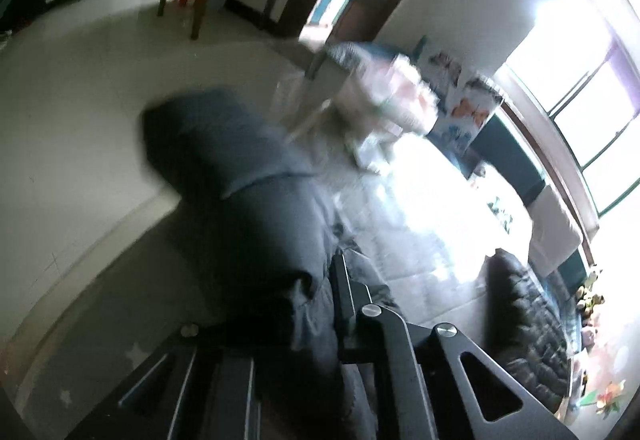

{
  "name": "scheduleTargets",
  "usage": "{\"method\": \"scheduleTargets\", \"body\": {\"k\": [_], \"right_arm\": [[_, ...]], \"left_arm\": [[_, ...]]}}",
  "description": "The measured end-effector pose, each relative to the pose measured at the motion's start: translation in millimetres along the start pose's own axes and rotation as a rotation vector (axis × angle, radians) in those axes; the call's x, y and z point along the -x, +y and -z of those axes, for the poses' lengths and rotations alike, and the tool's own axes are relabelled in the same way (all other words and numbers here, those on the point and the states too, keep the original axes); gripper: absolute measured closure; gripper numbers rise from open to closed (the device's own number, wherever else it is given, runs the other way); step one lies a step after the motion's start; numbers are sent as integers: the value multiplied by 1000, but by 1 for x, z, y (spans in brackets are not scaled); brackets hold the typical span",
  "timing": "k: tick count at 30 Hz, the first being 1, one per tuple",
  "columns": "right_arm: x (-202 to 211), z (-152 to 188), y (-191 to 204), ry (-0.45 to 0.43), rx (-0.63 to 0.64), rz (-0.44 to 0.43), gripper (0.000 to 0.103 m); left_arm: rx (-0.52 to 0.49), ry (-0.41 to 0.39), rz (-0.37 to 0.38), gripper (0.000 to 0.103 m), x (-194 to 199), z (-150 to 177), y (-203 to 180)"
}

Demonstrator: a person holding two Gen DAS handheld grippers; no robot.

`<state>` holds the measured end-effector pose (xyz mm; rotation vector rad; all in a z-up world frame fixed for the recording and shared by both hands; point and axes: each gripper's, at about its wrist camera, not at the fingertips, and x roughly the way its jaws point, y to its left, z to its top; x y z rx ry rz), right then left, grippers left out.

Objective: Fold large clothes

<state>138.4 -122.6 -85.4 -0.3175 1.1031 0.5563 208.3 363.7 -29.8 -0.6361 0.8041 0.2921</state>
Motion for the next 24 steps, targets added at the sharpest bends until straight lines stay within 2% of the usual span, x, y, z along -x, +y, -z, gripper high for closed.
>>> {"method": "scheduleTargets", "body": {"k": [5, 7, 11, 14, 18, 24], "right_arm": [[15, -1, -2, -30, -13, -14, 63], [31, 4, -6, -63, -26, -17, 63], [58, 17, -14, -119, -50, 14, 63], [80, 31, -28, -167, -93, 31, 63], [107, 57, -57, -222, -161, 64, 63], [132, 100, -99, -261, -285, 106, 63]], "left_arm": [[-105, -162, 45, 92, 90, 4, -51], [-186, -230, 72, 92, 132, 12, -87], [-320, -304, 125, 92, 188, 44, -150], [-442, -346, 181, 92, 219, 87, -205], [-610, -351, 237, 92, 235, 155, -265], [-808, -244, 326, 91, 223, 256, -325]]}}
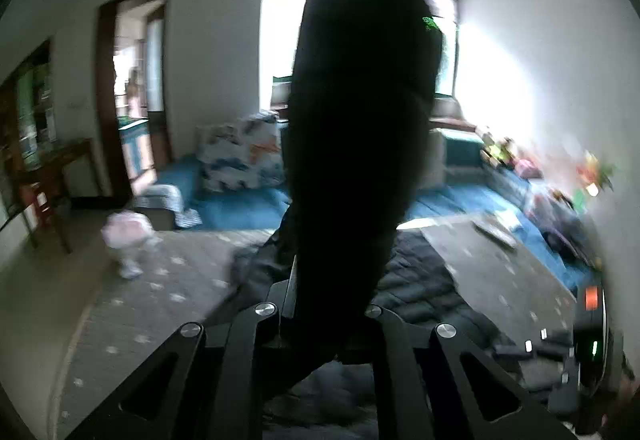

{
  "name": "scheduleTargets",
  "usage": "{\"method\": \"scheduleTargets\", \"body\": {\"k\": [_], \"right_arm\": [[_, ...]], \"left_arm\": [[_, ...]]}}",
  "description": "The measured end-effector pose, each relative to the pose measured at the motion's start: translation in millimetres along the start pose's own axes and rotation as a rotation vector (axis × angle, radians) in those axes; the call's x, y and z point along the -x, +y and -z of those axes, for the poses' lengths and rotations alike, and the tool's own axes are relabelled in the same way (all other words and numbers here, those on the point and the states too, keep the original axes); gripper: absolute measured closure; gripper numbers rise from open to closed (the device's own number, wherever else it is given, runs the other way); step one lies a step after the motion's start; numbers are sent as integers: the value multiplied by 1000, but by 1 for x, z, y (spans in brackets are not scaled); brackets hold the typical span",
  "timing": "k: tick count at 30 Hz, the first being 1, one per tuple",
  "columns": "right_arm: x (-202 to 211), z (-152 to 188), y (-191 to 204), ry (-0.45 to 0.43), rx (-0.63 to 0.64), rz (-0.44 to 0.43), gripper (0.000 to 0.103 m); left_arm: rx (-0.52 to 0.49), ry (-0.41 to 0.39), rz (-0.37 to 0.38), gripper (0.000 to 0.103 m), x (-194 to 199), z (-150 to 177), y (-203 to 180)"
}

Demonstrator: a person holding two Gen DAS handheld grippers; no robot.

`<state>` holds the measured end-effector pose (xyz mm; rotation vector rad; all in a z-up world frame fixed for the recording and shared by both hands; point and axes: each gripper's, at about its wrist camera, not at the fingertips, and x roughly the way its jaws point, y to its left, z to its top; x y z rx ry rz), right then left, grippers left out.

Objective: Fold large clothes

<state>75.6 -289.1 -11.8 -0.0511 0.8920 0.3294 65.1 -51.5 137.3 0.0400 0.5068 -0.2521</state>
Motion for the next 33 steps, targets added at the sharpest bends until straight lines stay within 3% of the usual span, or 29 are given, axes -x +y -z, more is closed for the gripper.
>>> {"method": "scheduleTargets", "body": {"k": [5, 7, 10, 12, 16, 23, 27, 30, 31, 32, 33], "right_arm": [[4, 19, -35, 20, -94, 13, 62], [6, 26, -44, 24, -115, 23, 62], [10, 35, -60, 37, -158, 14, 62], [15, 38, -68, 37, -185, 10, 62], [28, 39, -77, 7, -201, -18, 62], [42, 13, -71, -86, -194, -179, 62], [21, -9, -65, -84, -187, -154, 62], [-5, -13, -67, -25, -212, -199, 62], [-11, -10, -67, -5, -215, -213, 65], [-15, -8, -65, 10, -211, -220, 82], [-21, -4, -65, 34, -209, -202, 85]], "left_arm": [[-99, 153, 92, 88, -54, 47, -85], [-119, 266, 142, 84, -84, 76, -114], [-189, 392, 141, 83, -124, 114, -158], [-231, 429, 125, 83, -141, 136, -177], [-345, 383, 87, 80, -143, 153, -186], [-303, 399, 132, 78, -132, 143, -159], [-321, 387, 123, 78, -115, 138, -161], [-329, 391, 127, 77, -105, 134, -159], [-329, 397, 130, 76, -103, 132, -157], [-326, 404, 135, 74, -100, 130, -155], [-324, 411, 146, 68, -98, 127, -152]]}}
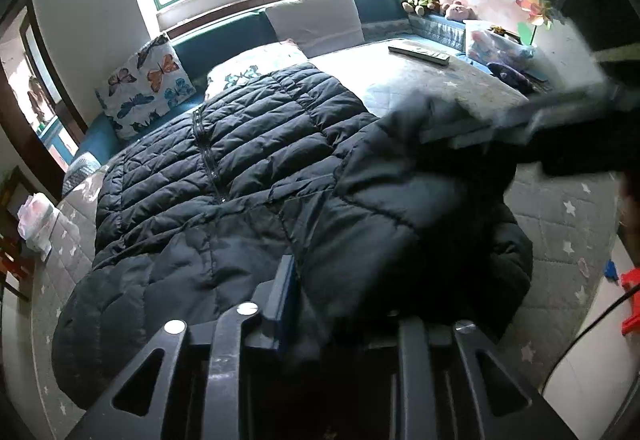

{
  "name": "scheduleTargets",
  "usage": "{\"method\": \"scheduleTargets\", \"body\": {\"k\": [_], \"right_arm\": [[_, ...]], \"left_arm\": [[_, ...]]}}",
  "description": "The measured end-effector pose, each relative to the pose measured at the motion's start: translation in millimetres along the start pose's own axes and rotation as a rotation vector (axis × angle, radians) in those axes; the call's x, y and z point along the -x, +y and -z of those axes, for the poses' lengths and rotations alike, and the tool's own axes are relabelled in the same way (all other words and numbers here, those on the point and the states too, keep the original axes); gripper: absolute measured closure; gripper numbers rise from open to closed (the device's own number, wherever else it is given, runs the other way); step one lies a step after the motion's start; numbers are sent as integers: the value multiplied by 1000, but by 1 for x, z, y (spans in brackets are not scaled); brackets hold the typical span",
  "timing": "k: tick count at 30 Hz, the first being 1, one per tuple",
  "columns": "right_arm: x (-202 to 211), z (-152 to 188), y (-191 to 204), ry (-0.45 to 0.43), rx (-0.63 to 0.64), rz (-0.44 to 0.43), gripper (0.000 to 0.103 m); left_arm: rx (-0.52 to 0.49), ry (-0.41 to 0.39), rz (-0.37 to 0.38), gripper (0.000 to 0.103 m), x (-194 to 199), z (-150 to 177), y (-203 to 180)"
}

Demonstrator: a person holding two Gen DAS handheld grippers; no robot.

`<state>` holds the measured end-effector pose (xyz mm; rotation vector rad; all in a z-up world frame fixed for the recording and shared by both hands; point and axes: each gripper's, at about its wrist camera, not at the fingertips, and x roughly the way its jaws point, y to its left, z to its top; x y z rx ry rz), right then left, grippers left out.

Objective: Fold large clothes

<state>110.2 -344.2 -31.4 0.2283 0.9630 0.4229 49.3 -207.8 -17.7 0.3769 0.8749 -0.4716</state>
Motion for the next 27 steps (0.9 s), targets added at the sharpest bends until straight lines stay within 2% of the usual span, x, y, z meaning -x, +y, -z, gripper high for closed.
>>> {"method": "scheduleTargets", "body": {"k": [2, 4, 5, 8, 11, 14, 17, 18, 19, 22, 25, 27], "right_arm": [[0, 7, -1, 9, 3, 40, 87], [4, 12, -4, 12, 16, 94, 89], [6, 15, -5, 17, 22, 108, 89], [3, 23, -10, 50, 26, 132, 89], [-14, 37, -13, 101, 53, 173, 89], [-16, 40, -15, 107, 51, 169, 89], [-5, 37, -17, 105, 24, 160, 89], [1, 35, -17, 108, 21, 156, 88], [5, 33, -17, 106, 18, 162, 87], [26, 26, -14, 84, 6, 194, 87], [48, 14, -4, 20, 30, 266, 87], [58, 6, 5, -31, 47, 267, 87]], "left_arm": [[-2, -10, 24, 51, 13, 2, 8], [-5, -38, 43, 25, 32, 6, 20], [-5, -55, 59, 22, 42, 8, 27], [22, -101, 83, 21, 75, 14, 59], [126, -115, 81, 21, 92, 20, 110], [281, -81, 48, 22, 85, 34, 178], [380, -46, 52, 25, 74, 53, 221], [410, -33, 64, 30, 67, 62, 236], [428, -20, 71, 33, 62, 69, 246], [445, -6, 91, 34, 49, 85, 258], [399, -5, 78, 34, 42, 91, 251], [363, 0, 62, 34, 38, 93, 243]]}}
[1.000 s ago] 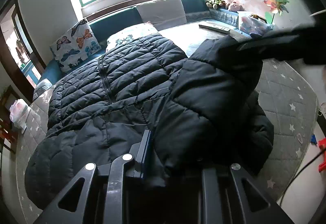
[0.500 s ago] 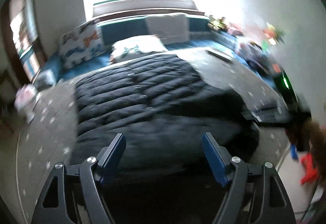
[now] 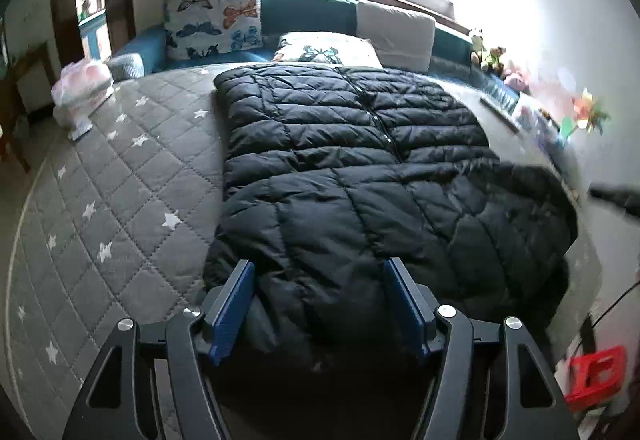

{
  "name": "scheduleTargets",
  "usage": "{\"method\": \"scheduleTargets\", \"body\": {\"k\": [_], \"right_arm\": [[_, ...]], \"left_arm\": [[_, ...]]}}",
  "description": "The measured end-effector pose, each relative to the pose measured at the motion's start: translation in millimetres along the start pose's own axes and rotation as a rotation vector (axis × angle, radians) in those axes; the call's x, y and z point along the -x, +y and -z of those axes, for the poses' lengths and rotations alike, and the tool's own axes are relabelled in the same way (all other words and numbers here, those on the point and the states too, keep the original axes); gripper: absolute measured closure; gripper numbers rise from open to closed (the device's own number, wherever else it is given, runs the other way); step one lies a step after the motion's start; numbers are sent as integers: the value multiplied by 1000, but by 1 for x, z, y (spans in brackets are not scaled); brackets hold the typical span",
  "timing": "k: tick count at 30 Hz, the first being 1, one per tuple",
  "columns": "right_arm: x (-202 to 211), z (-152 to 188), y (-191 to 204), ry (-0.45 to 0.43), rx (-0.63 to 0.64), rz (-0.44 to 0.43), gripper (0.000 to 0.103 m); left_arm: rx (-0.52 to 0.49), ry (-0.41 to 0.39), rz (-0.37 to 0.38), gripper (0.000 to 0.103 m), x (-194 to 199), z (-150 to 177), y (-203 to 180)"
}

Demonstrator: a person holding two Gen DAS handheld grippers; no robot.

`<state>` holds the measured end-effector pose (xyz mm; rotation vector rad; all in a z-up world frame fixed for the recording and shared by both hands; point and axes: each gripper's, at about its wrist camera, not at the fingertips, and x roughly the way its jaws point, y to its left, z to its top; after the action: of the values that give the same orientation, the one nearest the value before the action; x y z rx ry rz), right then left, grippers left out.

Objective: Fold large clothes

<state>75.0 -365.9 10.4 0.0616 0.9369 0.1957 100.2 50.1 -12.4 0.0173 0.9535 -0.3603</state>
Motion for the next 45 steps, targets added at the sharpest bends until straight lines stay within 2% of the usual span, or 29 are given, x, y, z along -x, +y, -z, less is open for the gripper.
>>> {"method": "scheduleTargets", "body": {"k": [4, 7, 9, 11, 13, 17, 22, 25, 28, 31, 33, 34, 37, 39, 41, 43, 45], "right_arm": [[-2, -16, 22, -42, 57, -46, 87], [-28, -24, 42, -19, 126, -74, 87], [-52, -25, 51, 18, 162, -60, 87], [-76, -24, 52, 71, 171, -44, 87], [-94, -19, 47, 112, 160, -30, 87], [-108, -11, 38, 157, 147, -33, 87], [-116, -3, 28, 183, 134, -67, 87], [-125, 1, 24, 195, 123, -90, 87], [-130, 4, 21, 189, 119, -98, 87], [-123, 3, 28, 177, 151, -63, 87], [-109, 0, 37, 159, 187, -2, 87], [-98, -2, 43, 143, 204, 18, 87], [-71, -8, 56, 93, 236, 4, 87], [-55, -11, 68, 63, 254, -49, 87], [-54, -11, 77, 84, 252, -120, 87], [-61, -5, 85, 122, 261, -169, 87], [-76, 5, 89, 165, 285, -155, 87]], "left_arm": [[-38, 11, -10, 34, -9, 2, -8], [-49, 23, -20, 34, -11, -1, -16], [-49, 25, -17, 34, -13, -6, -21], [-35, 13, 1, 34, -4, -12, -21], [-16, -11, 53, 34, 5, -19, -24], [-33, 17, 105, 34, -4, -30, -35], [-67, 77, 96, 34, -40, -34, -44], [-54, 100, 101, 34, -57, -30, -42], [-78, 101, 73, 34, -67, -26, -47], [-117, 108, 17, 34, -75, -21, -57], [-144, 119, -6, 34, -74, -23, -64], [-140, 121, 7, 34, -71, -25, -65], [-97, 103, 109, 34, -53, -35, -68], [-99, 68, 145, 34, -41, -42, -76], [-123, 59, 178, 34, -37, -47, -90], [-152, 95, 222, 34, -46, -48, -108], [-173, 125, 234, 34, -60, -47, -121]]}}
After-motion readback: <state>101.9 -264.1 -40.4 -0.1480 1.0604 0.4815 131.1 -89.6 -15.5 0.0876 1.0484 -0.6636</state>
